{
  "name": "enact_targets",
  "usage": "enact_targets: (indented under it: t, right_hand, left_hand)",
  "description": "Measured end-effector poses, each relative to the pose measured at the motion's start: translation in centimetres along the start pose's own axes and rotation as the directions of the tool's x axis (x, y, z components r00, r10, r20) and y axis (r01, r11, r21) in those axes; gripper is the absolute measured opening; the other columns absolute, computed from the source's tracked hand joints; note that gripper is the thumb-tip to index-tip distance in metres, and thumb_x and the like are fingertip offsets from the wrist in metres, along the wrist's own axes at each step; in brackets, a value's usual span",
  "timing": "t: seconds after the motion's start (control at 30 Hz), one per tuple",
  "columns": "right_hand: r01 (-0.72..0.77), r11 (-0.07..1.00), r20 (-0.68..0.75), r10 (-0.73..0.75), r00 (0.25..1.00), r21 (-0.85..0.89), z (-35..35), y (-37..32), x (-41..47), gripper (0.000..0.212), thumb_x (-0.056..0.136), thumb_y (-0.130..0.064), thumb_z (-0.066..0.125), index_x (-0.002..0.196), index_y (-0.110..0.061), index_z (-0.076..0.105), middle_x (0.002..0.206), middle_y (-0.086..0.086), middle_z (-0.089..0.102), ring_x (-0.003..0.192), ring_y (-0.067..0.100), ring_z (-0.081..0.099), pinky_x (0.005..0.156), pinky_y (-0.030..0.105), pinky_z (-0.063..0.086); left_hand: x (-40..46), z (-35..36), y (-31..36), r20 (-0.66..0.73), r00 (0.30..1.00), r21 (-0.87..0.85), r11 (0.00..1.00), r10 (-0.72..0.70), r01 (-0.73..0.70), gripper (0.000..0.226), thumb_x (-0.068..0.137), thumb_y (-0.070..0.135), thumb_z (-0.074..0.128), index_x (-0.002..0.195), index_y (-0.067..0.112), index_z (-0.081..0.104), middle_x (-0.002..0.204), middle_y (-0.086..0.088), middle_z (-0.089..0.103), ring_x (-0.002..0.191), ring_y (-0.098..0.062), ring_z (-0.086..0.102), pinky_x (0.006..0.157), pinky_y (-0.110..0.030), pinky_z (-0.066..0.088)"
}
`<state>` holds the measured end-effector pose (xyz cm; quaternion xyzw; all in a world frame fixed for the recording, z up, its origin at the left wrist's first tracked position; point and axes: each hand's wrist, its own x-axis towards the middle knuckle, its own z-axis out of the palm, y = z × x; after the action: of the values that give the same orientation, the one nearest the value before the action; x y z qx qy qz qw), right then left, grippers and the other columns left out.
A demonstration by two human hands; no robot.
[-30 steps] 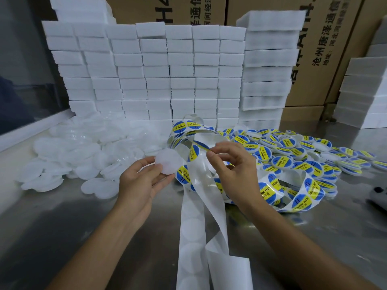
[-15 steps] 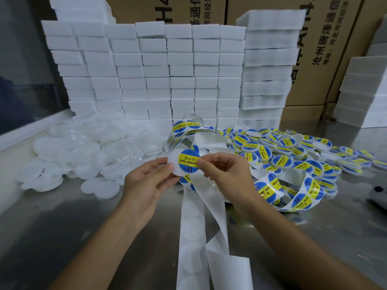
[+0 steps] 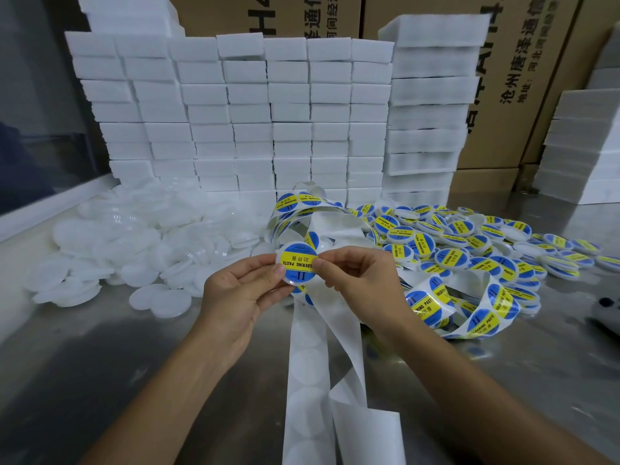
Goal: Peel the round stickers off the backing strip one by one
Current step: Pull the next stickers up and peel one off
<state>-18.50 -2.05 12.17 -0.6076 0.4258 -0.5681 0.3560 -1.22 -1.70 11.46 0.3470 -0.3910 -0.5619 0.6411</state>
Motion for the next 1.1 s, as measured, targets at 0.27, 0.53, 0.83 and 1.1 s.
enact_targets:
  t: [0.27, 0.53, 0.83, 1.1]
  right_hand:
    - [-0.002, 1.000, -0.004, 0.002, 1.000, 0.005, 0.01, 0.06, -0.02, 0.003, 0.085, -0.012, 0.075, 0.084, -0.013, 0.077, 0.070, -0.008, 0.075, 0.059, -0.001, 0.065, 0.057, 0.010, 0.047]
    - [-0.001, 1.000, -0.020, 0.001, 1.000, -0.013, -0.02, 0.15, -0.02, 0.005, 0.084, -0.014, 0.076, 0.081, -0.017, 0.077, 0.075, -0.007, 0.076, 0.062, -0.001, 0.067, 0.059, 0.011, 0.049]
    - [-0.051, 0.998, -0.069, 0.047, 0.997, -0.048, -0.12, 0.06, 0.03, 0.003, 0.082, -0.016, 0.078, 0.079, -0.016, 0.078, 0.070, -0.006, 0.075, 0.058, 0.000, 0.066, 0.057, 0.012, 0.049]
    - [0.012, 0.985, -0.106, -0.031, 0.994, -0.175, -0.20, 0.14, -0.08, 0.008, 0.080, -0.024, 0.081, 0.081, -0.027, 0.074, 0.064, -0.007, 0.072, 0.048, 0.005, 0.061, 0.051, 0.019, 0.051]
  left_hand:
    - [-0.20, 0.17, 0.12, 0.002, 1.000, 0.008, 1.000, 0.000, 0.000, 0.034, 0.062, 0.009, 0.073, 0.095, 0.000, 0.067, 0.088, -0.016, 0.076, 0.081, -0.027, 0.075, 0.063, -0.026, 0.059]
    - [-0.47, 0.26, 0.22, -0.001, 0.999, 0.050, 0.998, 0.049, -0.048, 0.032, 0.061, 0.009, 0.076, 0.091, 0.002, 0.068, 0.087, -0.016, 0.076, 0.081, -0.029, 0.075, 0.065, -0.028, 0.059]
    - [-0.82, 0.67, -0.16, 0.008, 0.989, 0.148, 0.978, 0.147, -0.146, 0.018, 0.058, 0.012, 0.080, 0.075, 0.016, 0.077, 0.083, -0.016, 0.075, 0.079, -0.027, 0.074, 0.073, -0.030, 0.060]
    - [-0.85, 0.72, -0.31, 0.027, 0.986, 0.189, 0.967, 0.167, -0.169, 0.020, 0.061, 0.006, 0.079, 0.073, 0.022, 0.078, 0.077, -0.011, 0.075, 0.073, -0.021, 0.073, 0.069, -0.026, 0.059]
